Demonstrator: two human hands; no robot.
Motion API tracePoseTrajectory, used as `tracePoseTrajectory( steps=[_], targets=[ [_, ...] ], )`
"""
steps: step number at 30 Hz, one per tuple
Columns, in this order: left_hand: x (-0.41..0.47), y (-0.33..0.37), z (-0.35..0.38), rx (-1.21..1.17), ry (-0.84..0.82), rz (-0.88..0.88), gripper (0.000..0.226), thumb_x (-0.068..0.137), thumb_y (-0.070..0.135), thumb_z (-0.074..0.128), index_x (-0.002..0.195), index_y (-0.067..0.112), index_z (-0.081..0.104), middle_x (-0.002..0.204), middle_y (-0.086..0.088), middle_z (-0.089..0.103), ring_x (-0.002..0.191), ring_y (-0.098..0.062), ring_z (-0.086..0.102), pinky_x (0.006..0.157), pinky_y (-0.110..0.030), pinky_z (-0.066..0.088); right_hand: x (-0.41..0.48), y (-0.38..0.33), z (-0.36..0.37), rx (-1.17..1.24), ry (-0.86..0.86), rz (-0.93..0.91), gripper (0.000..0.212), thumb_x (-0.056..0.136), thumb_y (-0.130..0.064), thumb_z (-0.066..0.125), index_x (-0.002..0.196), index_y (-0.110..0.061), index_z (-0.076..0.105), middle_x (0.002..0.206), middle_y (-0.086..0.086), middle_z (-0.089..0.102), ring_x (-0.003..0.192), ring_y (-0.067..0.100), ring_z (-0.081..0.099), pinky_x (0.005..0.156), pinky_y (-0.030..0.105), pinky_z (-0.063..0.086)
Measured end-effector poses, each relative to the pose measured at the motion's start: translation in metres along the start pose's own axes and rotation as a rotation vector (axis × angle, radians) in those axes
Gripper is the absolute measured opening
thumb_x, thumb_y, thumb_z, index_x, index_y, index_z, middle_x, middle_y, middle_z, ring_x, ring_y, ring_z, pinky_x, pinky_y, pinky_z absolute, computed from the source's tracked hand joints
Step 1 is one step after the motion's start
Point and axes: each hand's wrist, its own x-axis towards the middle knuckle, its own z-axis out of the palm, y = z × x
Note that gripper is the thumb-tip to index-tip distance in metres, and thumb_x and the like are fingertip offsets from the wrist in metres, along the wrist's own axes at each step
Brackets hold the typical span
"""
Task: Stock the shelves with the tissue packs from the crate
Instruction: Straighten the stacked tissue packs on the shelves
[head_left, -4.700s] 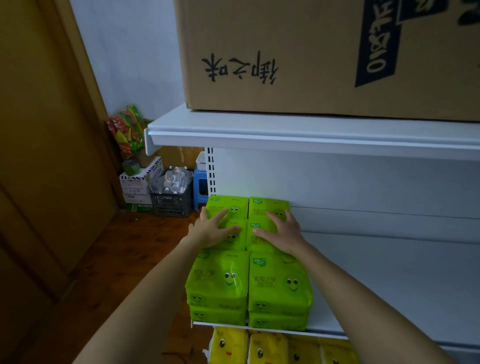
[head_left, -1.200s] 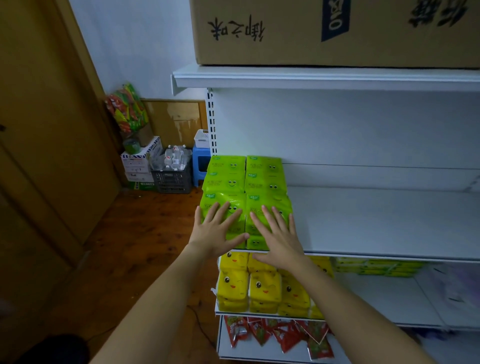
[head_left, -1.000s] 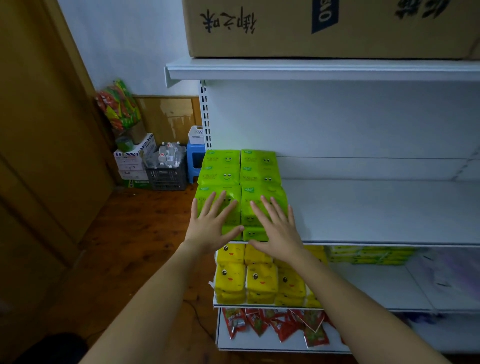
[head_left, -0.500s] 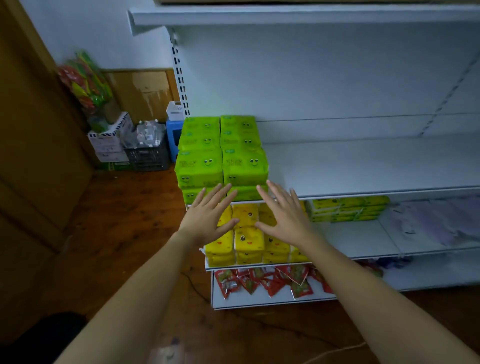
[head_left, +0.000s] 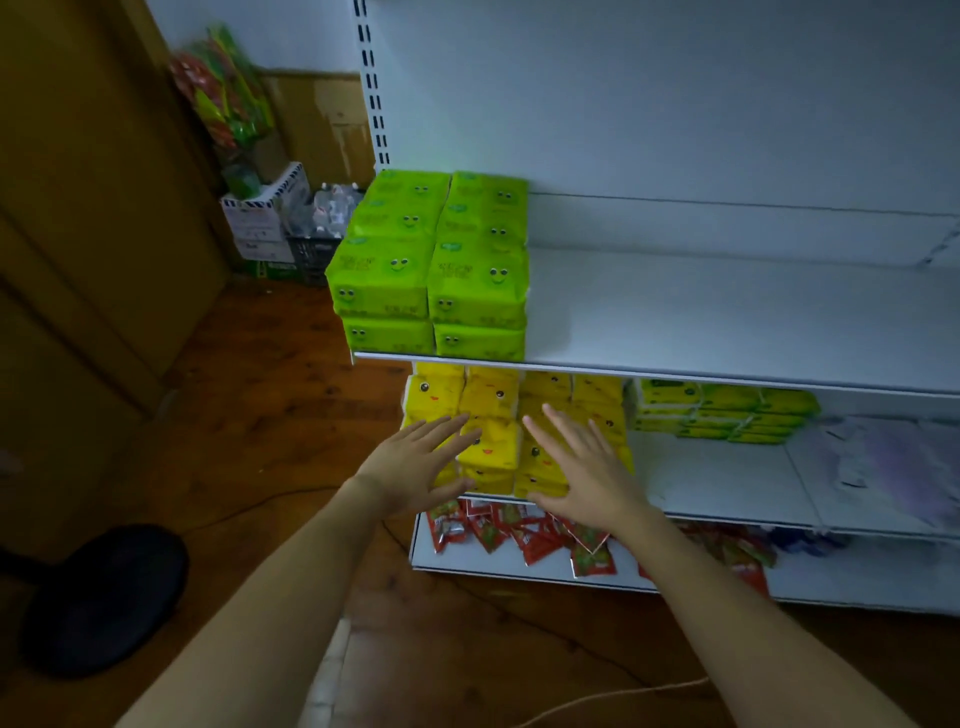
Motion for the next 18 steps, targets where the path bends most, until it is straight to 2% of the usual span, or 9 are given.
tracePoseTrajectory(
  steps=[2,4,6,8,11,14,18],
  targets=[
    [0.004,0.002,0.013,-0.063,-0.084,-0.034,0.11,0.063,0.081,-0.022,0.149,0.026,0.018,0.157,-0.003,0.015,0.143,-0.023,0.022,0.115,-0.037,0.02,0.001,0.009,0.012,0.027,-0.059,0.008,0.096,0.084,-0.059,0.051,0.143,-0.028,-0.018,0.156,0.0,-0.016,0.145,0.019,-0.004,0.114,0.037,-0.008],
    [0.011,0.002,0.027,-0.08,-0.154,-0.076,0.117,0.053,0.082,-0.029,0.15,0.029,0.009,0.159,0.001,0.003,0.146,-0.02,0.012,0.117,-0.034,0.013,0.003,0.016,0.028,0.058,-0.12,0.022,0.096,0.083,-0.06,0.052,0.145,-0.028,-0.014,0.156,0.001,-0.018,0.145,0.021,-0.005,0.116,0.04,-0.003],
    [0.026,0.0,0.053,-0.075,-0.183,-0.134,0.109,0.06,0.084,-0.023,0.15,0.03,0.004,0.159,0.001,-0.002,0.146,-0.02,0.008,0.117,-0.034,0.011,0.01,0.028,0.047,0.097,-0.166,0.063,0.097,0.082,-0.06,0.054,0.146,-0.029,-0.013,0.155,0.001,-0.02,0.145,0.023,-0.005,0.116,0.04,0.002],
    [0.037,-0.004,0.085,-0.077,-0.18,-0.224,0.097,0.065,0.075,-0.013,0.15,0.031,-0.001,0.159,0.001,-0.007,0.146,-0.021,0.003,0.117,-0.035,0.008,0.026,0.041,0.072,0.149,-0.157,0.118,0.1,0.08,-0.06,0.058,0.145,-0.033,-0.013,0.155,0.0,-0.021,0.144,0.027,-0.001,0.116,0.04,0.009],
    [0.047,-0.017,0.138,-0.095,-0.167,-0.311,0.095,0.068,0.079,-0.016,0.149,0.032,-0.006,0.158,0.0,-0.012,0.146,-0.021,-0.007,0.117,-0.038,0.0,0.053,0.05,0.114,0.279,-0.142,0.184,0.102,0.076,-0.06,0.062,0.144,-0.04,-0.011,0.155,-0.002,-0.021,0.144,0.029,0.009,0.114,0.044,0.021],
    [0.063,-0.046,0.184,-0.125,-0.087,-0.415,0.118,0.042,0.081,-0.038,0.148,0.036,-0.009,0.158,-0.001,-0.015,0.145,-0.024,-0.013,0.117,-0.043,-0.004,0.084,0.053,0.156,0.397,-0.095,0.225,0.101,0.075,-0.056,0.065,0.145,-0.04,-0.007,0.155,0.0,-0.019,0.143,0.028,0.015,0.11,0.044,0.03],
    [0.09,-0.091,0.216,-0.151,-0.008,-0.545,0.119,0.035,0.086,-0.035,0.144,0.045,-0.011,0.157,-0.002,-0.019,0.145,-0.028,-0.014,0.115,-0.05,-0.004,0.131,0.059,0.2,0.468,0.011,0.196,0.103,0.073,-0.055,0.069,0.145,-0.042,-0.003,0.155,-0.001,-0.017,0.144,0.024,0.01,0.109,0.038,0.029]
  ],
)
